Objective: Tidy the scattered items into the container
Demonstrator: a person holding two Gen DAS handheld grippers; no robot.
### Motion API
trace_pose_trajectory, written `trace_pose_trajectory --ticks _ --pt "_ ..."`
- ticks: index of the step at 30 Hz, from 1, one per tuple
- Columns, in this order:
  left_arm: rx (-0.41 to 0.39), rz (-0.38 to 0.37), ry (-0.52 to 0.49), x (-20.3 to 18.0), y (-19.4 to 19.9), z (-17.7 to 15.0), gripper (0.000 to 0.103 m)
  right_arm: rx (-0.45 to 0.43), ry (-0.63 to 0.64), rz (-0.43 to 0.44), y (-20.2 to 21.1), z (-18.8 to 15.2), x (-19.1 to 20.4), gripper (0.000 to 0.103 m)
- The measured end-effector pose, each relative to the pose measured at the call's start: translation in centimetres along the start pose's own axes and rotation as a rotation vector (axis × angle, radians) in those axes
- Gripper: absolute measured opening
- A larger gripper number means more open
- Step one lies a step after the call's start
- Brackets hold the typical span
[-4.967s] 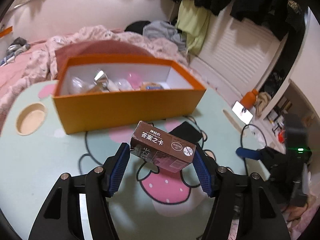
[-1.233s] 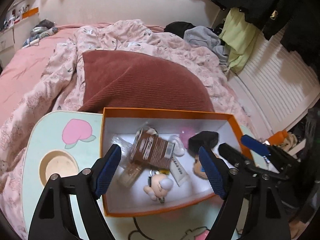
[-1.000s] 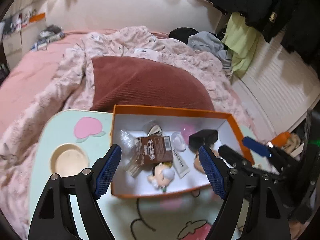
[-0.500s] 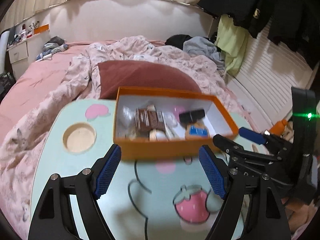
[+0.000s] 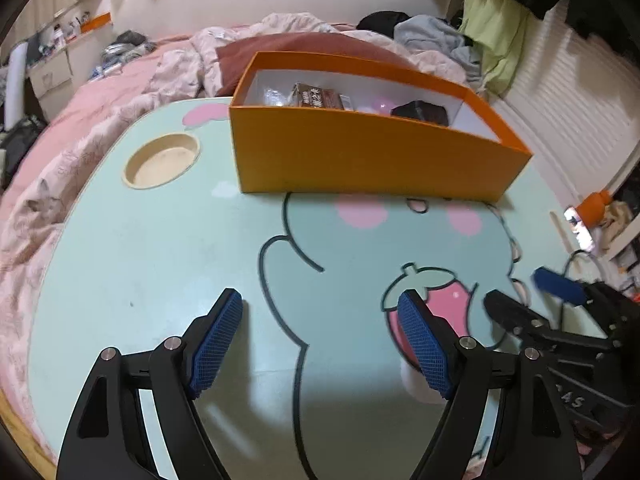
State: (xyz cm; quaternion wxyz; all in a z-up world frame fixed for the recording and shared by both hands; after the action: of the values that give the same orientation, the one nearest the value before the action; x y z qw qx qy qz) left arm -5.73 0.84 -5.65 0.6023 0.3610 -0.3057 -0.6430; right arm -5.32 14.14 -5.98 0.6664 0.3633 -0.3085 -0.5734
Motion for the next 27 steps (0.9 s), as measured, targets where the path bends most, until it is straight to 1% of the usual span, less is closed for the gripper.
trace_pose_trajectory --ticks 1,2,3,4,5,6,8,19,27 --pt "0.005 0.023 -0.015 -0.1 -0.2 -0.1 0.087 -0.001 0.006 -0.003 0.0 0.0 0.1 0.077" --pt "0.008 0.052 -0.032 -0.2 -0.4 -0.2 0.089 -0.002 0.010 -0.006 -0.1 -0.1 0.2 0.082" --pt "0.003 0.073 -0.031 -0.1 -0.5 -0.3 0.093 -0.005 0.005 -0.008 -0.1 -0.1 0.1 0.084" --pt "-0.002 0.082 -0.017 0.2 -0.6 -0.4 0.100 -0.008 -0.005 -0.008 -0.1 -0.2 -0.1 0.086" --pt "-0.002 0.087 -0.001 0.7 -0.8 -0.4 0.103 -0.008 -0.012 -0.010 -0.2 -0.3 -0.3 0.090" --pt "-0.004 0.091 0.006 0.9 -0.8 -0.4 0.103 -0.006 -0.017 -0.012 -0.2 -0.4 -0.4 0.095" --pt "-0.009 0.091 0.006 1.1 -0.9 -0.3 0.103 -0.005 -0.014 -0.015 -0.3 -0.4 -0.3 0.096" --pt "-0.012 0.083 0.002 1.2 -1.0 -0.2 0.103 -0.001 -0.007 -0.009 -0.5 -0.4 -0.2 0.099" --pt "-0.015 0.084 0.003 1.1 -0.9 -0.2 0.103 -0.001 -0.006 -0.008 -0.5 -0.4 -0.2 0.100"
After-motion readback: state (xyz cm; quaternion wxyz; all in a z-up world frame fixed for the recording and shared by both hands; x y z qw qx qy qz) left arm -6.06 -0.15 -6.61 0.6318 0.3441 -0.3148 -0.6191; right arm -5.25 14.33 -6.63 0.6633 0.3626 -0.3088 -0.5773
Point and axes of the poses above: each gripper's, at about its wrist camera, not at the fingertips, and y roughly against the way its jaws point, x to its left, z to its top, the point moved 8 cm from there along -y, roughly the way its jaws point, and after that the axes turned 2 degrees about y, right-handed, at the moved point
